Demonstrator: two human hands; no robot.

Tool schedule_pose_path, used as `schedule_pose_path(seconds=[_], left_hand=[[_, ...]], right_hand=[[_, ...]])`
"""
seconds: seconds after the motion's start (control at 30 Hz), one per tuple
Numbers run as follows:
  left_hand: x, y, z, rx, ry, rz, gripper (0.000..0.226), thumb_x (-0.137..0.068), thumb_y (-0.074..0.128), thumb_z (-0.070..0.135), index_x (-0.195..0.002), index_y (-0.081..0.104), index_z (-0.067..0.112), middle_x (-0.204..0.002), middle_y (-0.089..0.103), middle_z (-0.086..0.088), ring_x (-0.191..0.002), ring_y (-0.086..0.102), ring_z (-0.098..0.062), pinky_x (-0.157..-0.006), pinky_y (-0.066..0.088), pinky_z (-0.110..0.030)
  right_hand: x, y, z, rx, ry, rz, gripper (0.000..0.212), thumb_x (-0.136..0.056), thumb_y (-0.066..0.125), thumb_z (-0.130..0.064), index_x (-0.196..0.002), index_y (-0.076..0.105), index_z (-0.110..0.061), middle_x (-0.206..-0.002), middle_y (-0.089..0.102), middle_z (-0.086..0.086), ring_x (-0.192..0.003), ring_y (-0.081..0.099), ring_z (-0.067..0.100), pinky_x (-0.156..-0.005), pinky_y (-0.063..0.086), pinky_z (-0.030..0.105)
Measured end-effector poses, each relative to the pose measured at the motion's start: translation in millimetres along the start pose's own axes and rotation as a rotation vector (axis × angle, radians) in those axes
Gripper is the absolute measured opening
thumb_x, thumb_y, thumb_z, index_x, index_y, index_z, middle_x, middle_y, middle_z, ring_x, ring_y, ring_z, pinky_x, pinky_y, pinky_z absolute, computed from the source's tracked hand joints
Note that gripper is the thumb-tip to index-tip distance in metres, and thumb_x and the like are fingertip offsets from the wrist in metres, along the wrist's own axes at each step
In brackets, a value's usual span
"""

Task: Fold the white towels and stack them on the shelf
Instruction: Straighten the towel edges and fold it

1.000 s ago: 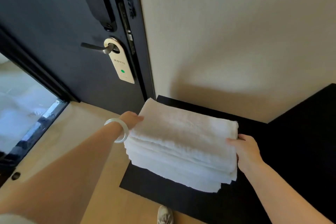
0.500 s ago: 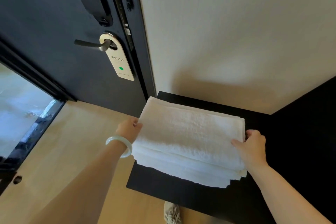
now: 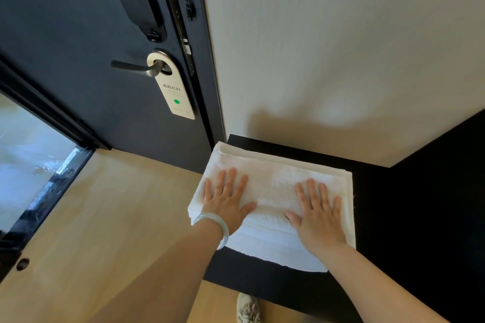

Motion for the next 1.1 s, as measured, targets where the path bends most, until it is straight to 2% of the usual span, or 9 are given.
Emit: schedule_pose_path(seconds=[0.17,0.3,0.43,0.5,0.57,0.7,0.87,0.97,1.1], left_hand=[[2.1,-22.0,13.5,0.023,-0.023,0.025,0.073,-0.095,0.012,0.068,-0.150,-0.022,0.036,-0.157,-0.034,0.001,-0.145,-0.030,-0.026,-0.115,-0.017,-0.054],[7.8,-48.6,55.2,0.001,0.050,0.087,0.074,-0.092,0.010,0.069,-0.151,-0.021,0.036,-0.158,-0.031,0.000,-0.145,-0.027,-0.029,-0.116,-0.013,-0.054],[12.3,-76.5,113.3,-0.009,0.116,0.120,0.074,-0.093,0.011,0.069,-0.152,-0.018,0.036,-0.160,-0.027,-0.001,-0.147,-0.022,-0.029,-0.117,-0.010,-0.054],[14.6,-91.9,147.0,-0.023,0.148,0.146,0.073,-0.093,0.011,0.069,-0.151,-0.019,0.036,-0.160,-0.026,-0.001,-0.148,-0.022,-0.028,-0.117,-0.009,-0.054],[16.5,-108.7,187.2,-0.044,0.196,0.181,0.072,-0.093,0.011,0.069,-0.150,-0.020,0.037,-0.160,-0.026,-0.001,-0.148,-0.022,-0.028,-0.117,-0.011,-0.053],[17.6,-139.9,287.2,-0.071,0.298,0.272,0.071,-0.094,0.011,0.069,-0.148,-0.022,0.037,-0.158,-0.028,0.000,-0.147,-0.024,-0.027,-0.115,-0.015,-0.053],[18.6,-153.2,439.0,-0.080,0.374,0.354,0.071,-0.093,0.011,0.070,-0.143,-0.030,0.041,-0.154,-0.036,0.003,-0.143,-0.031,-0.024,-0.116,-0.014,-0.053],[17.2,-145.7,533.7,-0.112,0.391,0.337,0.072,-0.094,0.013,0.070,-0.148,-0.025,0.040,-0.155,-0.035,0.003,-0.142,-0.032,-0.024,-0.116,-0.012,-0.053],[14.3,-131.7,625.8,-0.127,0.391,0.240,0.071,-0.096,0.020,0.067,-0.151,-0.017,0.040,-0.158,-0.029,0.004,-0.144,-0.028,-0.022,-0.117,-0.012,-0.053]], right_hand=[[2.4,-29.6,1.6,-0.061,0.017,0.046,0.076,-0.098,0.020,-0.066,-0.140,-0.035,-0.034,-0.152,-0.041,-0.005,-0.144,-0.034,0.023,-0.116,-0.018,0.052],[11.0,-59.9,13.2,-0.049,-0.008,0.096,0.079,-0.092,0.013,-0.071,-0.146,-0.030,-0.033,-0.150,-0.039,-0.008,-0.139,-0.037,0.019,-0.112,-0.022,0.048],[27.1,-96.4,42.1,-0.016,-0.020,0.146,0.082,-0.085,0.001,-0.072,-0.152,-0.022,-0.031,-0.162,-0.025,-0.002,-0.140,-0.033,0.018,-0.114,-0.019,0.047],[37.2,-118.1,63.8,-0.024,-0.013,0.176,0.081,-0.088,0.007,-0.072,-0.153,-0.020,-0.031,-0.163,-0.022,-0.002,-0.143,-0.031,0.018,-0.115,-0.018,0.047],[49.9,-143.2,94.5,-0.045,0.003,0.225,0.079,-0.096,0.020,-0.069,-0.156,-0.014,-0.031,-0.163,-0.022,-0.002,-0.145,-0.029,0.019,-0.118,-0.016,0.048],[81.3,-192.4,188.0,-0.057,0.038,0.346,0.078,-0.098,0.022,-0.066,-0.157,-0.012,-0.028,-0.162,-0.022,-0.003,-0.148,-0.026,0.019,-0.122,-0.010,0.049],[111.9,-229.2,359.0,-0.085,0.172,0.434,0.081,-0.098,0.030,-0.065,-0.156,-0.014,-0.030,-0.162,-0.025,-0.002,-0.147,-0.028,0.020,-0.119,-0.013,0.048],[120.6,-232.4,460.4,-0.119,0.247,0.418,0.083,-0.097,0.034,-0.065,-0.157,-0.012,-0.031,-0.163,-0.025,-0.001,-0.149,-0.024,0.023,-0.120,-0.007,0.051],[117.0,-221.3,546.5,-0.147,0.259,0.330,0.087,-0.096,0.039,-0.064,-0.157,-0.012,-0.029,-0.164,-0.023,0.000,-0.150,-0.021,0.024,-0.120,-0.005,0.052]])
Point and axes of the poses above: each hand's wrist, its own x-axis away from the middle knuckle, its own y-axis out of the palm, z = x × y, the point moved 9 cm from there along -x, towards the middle knuckle
